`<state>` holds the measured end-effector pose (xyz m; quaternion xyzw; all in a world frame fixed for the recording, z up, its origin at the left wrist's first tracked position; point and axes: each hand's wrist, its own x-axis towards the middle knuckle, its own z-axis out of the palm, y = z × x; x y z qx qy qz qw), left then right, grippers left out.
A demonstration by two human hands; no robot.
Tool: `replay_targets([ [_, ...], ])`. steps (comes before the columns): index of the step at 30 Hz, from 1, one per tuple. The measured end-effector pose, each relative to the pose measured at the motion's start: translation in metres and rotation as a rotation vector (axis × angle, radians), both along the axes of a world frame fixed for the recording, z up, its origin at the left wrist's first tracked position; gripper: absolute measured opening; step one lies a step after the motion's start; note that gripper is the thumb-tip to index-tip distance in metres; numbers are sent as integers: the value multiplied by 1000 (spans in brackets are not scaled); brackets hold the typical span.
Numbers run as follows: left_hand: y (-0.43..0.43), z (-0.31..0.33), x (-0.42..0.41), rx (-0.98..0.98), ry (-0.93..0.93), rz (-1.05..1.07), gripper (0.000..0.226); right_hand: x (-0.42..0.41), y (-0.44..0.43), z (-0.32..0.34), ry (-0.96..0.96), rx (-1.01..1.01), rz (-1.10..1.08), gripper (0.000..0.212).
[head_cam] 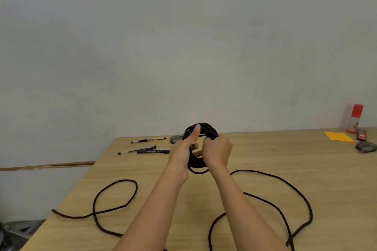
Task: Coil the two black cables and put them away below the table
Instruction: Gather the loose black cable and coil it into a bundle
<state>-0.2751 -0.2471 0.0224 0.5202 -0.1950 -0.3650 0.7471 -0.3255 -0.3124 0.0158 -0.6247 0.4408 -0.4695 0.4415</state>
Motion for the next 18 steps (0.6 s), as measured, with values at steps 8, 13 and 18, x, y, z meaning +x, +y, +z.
replay_targets([
  [8,-5,16,3,18,42,325,37,-16,7,14,-216,195,379,16],
  [13,2,16,12,40,21,276,31,-26,-7,20,-677,524,531,17],
  [18,2,15,7,88,-86,287,33,-29,-9,27,-553,353,288,19],
])
